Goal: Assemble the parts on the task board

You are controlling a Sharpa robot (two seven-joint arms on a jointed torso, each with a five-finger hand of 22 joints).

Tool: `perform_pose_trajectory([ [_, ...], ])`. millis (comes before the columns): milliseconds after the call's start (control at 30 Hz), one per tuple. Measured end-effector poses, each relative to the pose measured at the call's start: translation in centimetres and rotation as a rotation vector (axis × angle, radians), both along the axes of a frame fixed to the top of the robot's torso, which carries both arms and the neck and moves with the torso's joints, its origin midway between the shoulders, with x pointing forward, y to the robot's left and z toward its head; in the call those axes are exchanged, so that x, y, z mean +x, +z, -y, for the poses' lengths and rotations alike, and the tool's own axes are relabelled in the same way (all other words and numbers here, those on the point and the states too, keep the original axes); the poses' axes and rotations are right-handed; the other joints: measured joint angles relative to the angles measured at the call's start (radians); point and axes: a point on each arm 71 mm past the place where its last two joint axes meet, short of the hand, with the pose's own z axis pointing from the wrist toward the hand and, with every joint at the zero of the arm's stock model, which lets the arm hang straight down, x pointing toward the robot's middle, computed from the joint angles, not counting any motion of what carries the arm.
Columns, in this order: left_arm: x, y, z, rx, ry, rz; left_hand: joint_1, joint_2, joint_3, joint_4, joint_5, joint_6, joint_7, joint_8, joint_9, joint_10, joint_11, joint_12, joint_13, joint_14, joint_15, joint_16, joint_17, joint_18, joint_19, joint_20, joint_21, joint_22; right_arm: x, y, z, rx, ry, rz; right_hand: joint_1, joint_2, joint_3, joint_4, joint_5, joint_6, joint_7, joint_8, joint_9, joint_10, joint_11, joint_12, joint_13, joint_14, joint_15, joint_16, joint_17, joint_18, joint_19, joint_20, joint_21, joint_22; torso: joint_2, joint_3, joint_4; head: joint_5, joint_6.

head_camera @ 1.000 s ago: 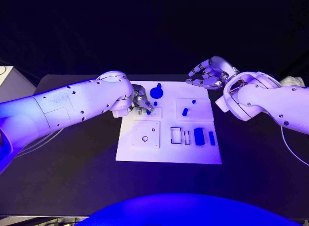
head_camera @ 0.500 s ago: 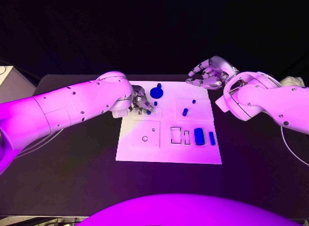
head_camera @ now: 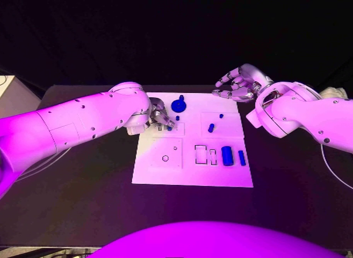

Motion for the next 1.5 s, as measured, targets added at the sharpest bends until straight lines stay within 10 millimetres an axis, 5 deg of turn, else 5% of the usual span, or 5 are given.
perform_pose_trajectory([
  [500,-0.4,0.6,-0.4,-0.019,-0.001,0.011,0.01,0.0,-0.061,0.05,-0.083,0.0,0.0,-0.005,0.003,-0.004,0.004,0.0,-0.001,0.0,0.0,0.0,0.0,0.0,0.0,0.0,0.0,0.0,0.0,0.0,0.2,-0.001,-0.003,0.0,-0.008,0.003,0.003,0.003,0.03,-0.003,0.002,0.004,0.0,-0.004,0.004,-0.004,0.0,0.0,0.0,-0.006,0.0,0.0,0.0,0.0,-0.006,0.0,0.001,-0.0001,0.0005,-0.002,0.0],
  [967,-0.5,2.7,-0.2,-0.071,0.002,0.053,0.005,0.005,-0.074,0.049,-0.096,-0.008,0.008,-0.012,0.003,-0.017,0.005,-0.009,-0.019,0.0,0.0,0.0,0.0,0.0,0.0,0.0,-0.007,-0.009,0.2,-0.1,0.4,-0.003,-0.01,0.0,-0.024,-0.003,0.007,0.001,0.042,-0.007,0.0,0.012,0.001,-0.007,0.0,-0.005,0.0,0.0,0.0,-0.006,0.0,0.0,0.0,0.0,-0.011,0.0,-0.001,-0.0001,0.0012,-0.001,0.0],
  [1067,-0.2,3.7,-0.3,-0.083,0.008,0.07,0.019,0.016,-0.084,0.046,-0.096,-0.059,0.033,-0.046,-0.005,-0.08,0.022,-0.056,-0.087,0.0,0.004,-0.015,0.0,0.0,-0.042,0.01,-0.046,-0.078,0.2,-0.1,0.5,-0.004,-0.013,0.0,-0.024,-0.003,0.007,0.001,0.042,-0.007,0.0,0.012,0.001,-0.007,0.0,-0.005,0.0,0.0,0.0,-0.006,0.0,0.0,0.0,0.0,-0.011,0.0,-0.001,-0.0001,0.0011,0.001,0.0],
  [1167,0.4,4.8,-0.9,-0.097,0.026,0.088,0.072,0.023,-0.093,0.047,-0.09,-0.121,0.074,-0.115,-0.045,-0.179,0.059,-0.119,-0.188,0.001,0.039,-0.058,0.0,0.0,-0.103,0.038,-0.1,-0.17,0.3,-0.1,0.6,-0.004,-0.015,0.0,-0.024,-0.003,0.007,0.001,0.042,-0.007,0.0,0.012,0.001,-0.007,0.0,-0.005,0.0,0.0,0.0,-0.01,0.0,0.0,0.0,0.0,-0.011,0.0,-0.001,-0.0001,0.001,0.001,0.001],
  [1500,3.3,7.8,-4.1,-0.167,0.14,0.122,0.174,0.026,-0.102,0.047,-0.084,-0.197,0.125,-0.215,-0.126,-0.234,0.102,-0.124,-0.208,0.0,0.072,-0.079,0.0,0.016,-0.149,0.073,-0.146,-0.246,0.4,-0.1,0.7,-0.005,-0.02,0.0,-0.024,-0.003,0.007,0.001,0.042,-0.007,0.0,0.012,0.001,-0.007,0.0,-0.005,0.0,0.0,0.0,-0.01,0.0,0.0,0.0,0.0,-0.011,-0.001,0.002,0.0007,-0.0005,0.002,0.022],
])
